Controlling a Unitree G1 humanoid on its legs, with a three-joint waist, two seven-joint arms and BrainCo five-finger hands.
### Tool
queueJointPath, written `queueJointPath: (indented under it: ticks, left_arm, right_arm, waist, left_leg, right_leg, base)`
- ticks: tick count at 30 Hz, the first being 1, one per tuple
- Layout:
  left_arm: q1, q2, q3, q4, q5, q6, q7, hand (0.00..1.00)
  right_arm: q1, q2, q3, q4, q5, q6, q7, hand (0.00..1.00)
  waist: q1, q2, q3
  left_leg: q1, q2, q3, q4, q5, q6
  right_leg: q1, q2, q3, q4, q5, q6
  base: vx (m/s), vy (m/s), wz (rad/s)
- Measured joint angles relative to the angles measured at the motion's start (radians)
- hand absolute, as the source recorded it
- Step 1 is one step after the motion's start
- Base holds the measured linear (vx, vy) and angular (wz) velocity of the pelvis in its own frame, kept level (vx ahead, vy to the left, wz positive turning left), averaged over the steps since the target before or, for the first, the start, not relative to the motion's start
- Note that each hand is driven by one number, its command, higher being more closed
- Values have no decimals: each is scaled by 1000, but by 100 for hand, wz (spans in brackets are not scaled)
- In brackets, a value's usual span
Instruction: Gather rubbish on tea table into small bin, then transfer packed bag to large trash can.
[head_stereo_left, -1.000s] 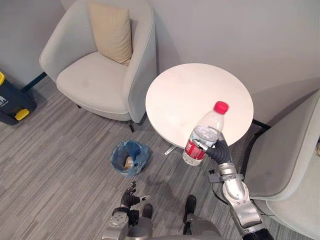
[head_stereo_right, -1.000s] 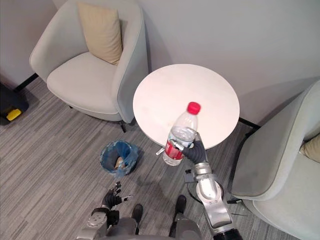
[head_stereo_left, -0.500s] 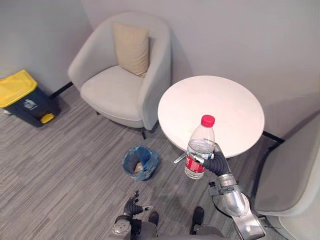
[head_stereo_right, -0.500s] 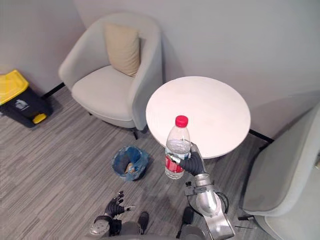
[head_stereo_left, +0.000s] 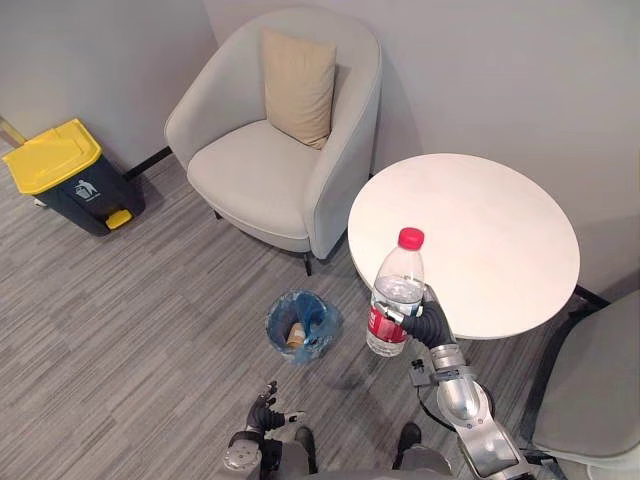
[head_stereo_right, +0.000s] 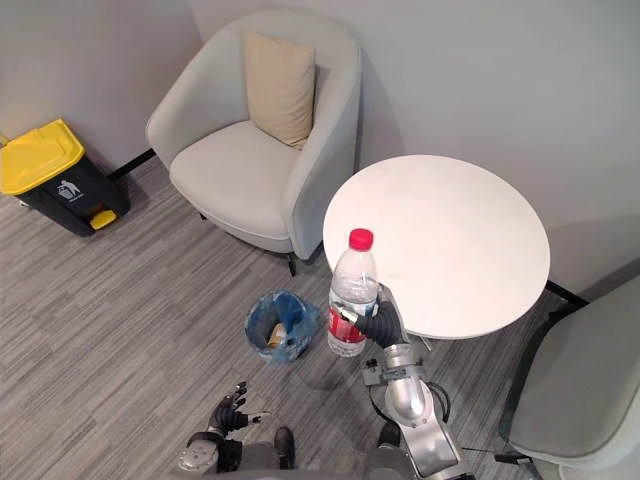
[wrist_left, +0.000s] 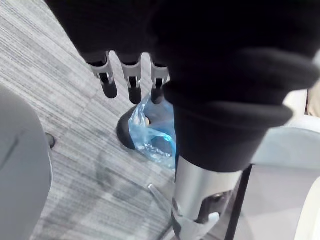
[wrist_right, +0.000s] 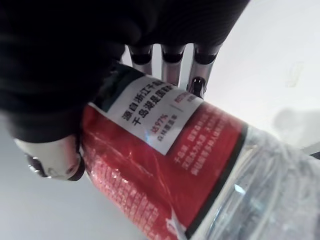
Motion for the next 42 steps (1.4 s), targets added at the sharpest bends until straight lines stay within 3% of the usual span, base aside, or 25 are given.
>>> queueJointPath:
  ticks: [3, 4, 5, 6, 7, 8, 9, 11, 12, 14, 15, 17, 20, 22, 26, 27, 30, 35, 42]
  left_arm:
    - [7, 9, 1, -19, 0, 1, 1, 0]
    - [19, 17, 2, -42, 0, 2, 6, 0]
    - [23, 21, -1, -54, 0, 1, 14, 0]
    - [9, 25, 6, -56, 0, 3, 22, 0]
    - [-12, 25, 11, -55, 0, 2, 21, 0]
    - [-16, 25, 10, -54, 0, 2, 21, 0]
    - [-41, 21, 10, -52, 0, 2, 20, 0]
    - [-43, 21, 10, -51, 0, 1, 20, 0]
    - [-55, 11, 9, -34, 0, -1, 19, 0]
    - [-55, -11, 13, -28, 1, -2, 17, 0]
    - [-55, -17, 19, -27, 1, -2, 17, 0]
    - [-57, -19, 19, -23, 2, -2, 16, 0]
    - [-32, -21, 21, -21, 2, -2, 15, 0]
    - [-18, -21, 24, -19, 3, -1, 14, 0]
    - [-9, -19, 40, -20, 11, 1, 15, 0]
    - [-6, -21, 39, -20, 14, 1, 14, 0]
    - [-8, -9, 38, -7, 23, 1, 13, 0]
    - [-8, -3, 39, -2, 38, 2, 13, 0]
    - [-3, 11, 38, -1, 41, 2, 13, 0]
  right_arm:
    - [5, -3, -6, 1, -5, 6, 1, 100]
    - [3, -6, -9, 1, -5, 6, 2, 100]
    - [7, 1, -8, 1, -5, 6, 4, 100]
    - [5, 5, -4, 1, -5, -1, 7, 100]
    - [1, 2, -5, 0, -5, -2, 8, 100]
    - [-1, -1, -6, 0, -5, -2, 8, 100]
    - [-7, -5, -10, 0, -5, -2, 8, 100]
    - [-6, -5, -12, 0, -4, -2, 8, 100]
    - [-5, -7, -15, -1, -3, -1, 6, 100]
    - [-13, -24, -29, -3, -1, 3, 7, 100]
    - [-12, -21, -53, -3, 1, 3, 8, 100]
    - [2, -15, -86, -3, 5, 3, 7, 100]
    - [45, -24, -91, -4, 14, 2, 7, 100]
    - [45, -20, -84, -5, 17, -1, 8, 100]
    - [47, -18, -80, -4, 17, 0, 23, 100]
    - [46, -23, -80, -4, 17, 0, 24, 100]
    - [47, 0, -77, 5, 17, 0, 26, 100]
    - [45, -3, -51, 10, 16, 1, 32, 100]
    - [-40, -9, 6, 122, 17, 2, 49, 100]
  waist:
    - [-13, -19, 8]
    - [-27, -20, 13]
    - [-31, -14, 19]
    - [-34, -14, 19]
    - [-36, -7, 24]
    - [-37, -6, 24]
    - [-43, -5, 30]
    - [-52, -10, 32]
    - [-63, -7, 52]
    - [-59, 35, 53]
    - [-68, 44, 53]
    - [-79, 43, 55]
    - [-69, 35, 58]
    - [-57, 21, 63]
    - [-30, 28, 59]
    - [-28, 39, 55]
    - [-25, 8, 47]
    - [-25, 10, 43]
    - [-22, 11, 44]
  left_leg:
    - [13, -48, -47, 22, -22, 13]
    - [46, -51, -88, 21, -26, 21]
    - [57, -39, -115, 19, -28, 25]
    - [62, -18, -150, 18, -31, 29]
    - [66, -4, -184, 10, -30, 28]
    - [70, -1, -197, 1, -30, 27]
    - [81, 1, -221, -1, -32, 24]
    - [101, -2, -232, 6, -41, 10]
    - [137, -17, -251, 30, -86, -33]
    - [127, 21, -248, 39, -84, -40]
    - [123, 36, -247, 30, -68, -65]
    - [106, 51, -246, 47, -46, -81]
    - [74, 87, -181, 231, -21, -98]
    - [11, 106, -99, 330, -36, -52]
    - [-22, 89, -85, 120, -23, -45]
    - [-15, 87, -87, 35, 72, -55]
    - [19, 59, -72, -12, 85, -37]
    - [72, 14, -51, -93, 114, -8]
    - [52, 4, -53, -105, 119, -7]
  right_leg:
    - [-65, -48, 93, 211, -3, -21]
    - [-99, -45, 138, 319, 12, -61]
    - [-126, -19, 164, 379, -40, -69]
    - [-148, 62, 166, 382, -118, -91]
    - [-172, 123, 164, 355, -141, -122]
    - [-192, 154, 161, 336, -145, -128]
    - [-224, 198, 161, 276, -137, -139]
    - [-225, 214, 163, 182, -100, -143]
    - [-185, 201, 145, 107, 47, -179]
    - [-176, 218, 117, 102, 37, -186]
    - [-166, 223, 88, 84, 27, -193]
    - [-125, 230, 50, 47, 23, -196]
    - [13, 253, 28, -64, 27, -202]
    - [72, 255, 30, -139, 32, -200]
    - [76, 254, 55, -164, 65, -191]
    - [79, 264, 62, -162, 66, -182]
    - [108, 246, 92, -216, 94, -146]
    - [133, 218, 109, -262, 120, -129]
    - [112, 217, 111, -254, 120, -130]
  base:
    - [231, 178, 58]
    - [294, 68, 67]
    - [341, -23, 86]
    - [316, -112, 84]
    - [237, -128, 79]
    - [242, -120, 79]
    - [203, -108, 60]
    - [293, -165, 69]
    - [270, -152, 68]
    - [262, -170, 49]
    - [256, -192, 44]
    - [161, -139, 66]
    - [91, -82, 38]
    - [41, -56, 9]
    - [19, 47, -21]
    - [59, 168, -38]
    - [64, 152, -16]
    - [46, 97, -4]
    - [-12, 0, 0]
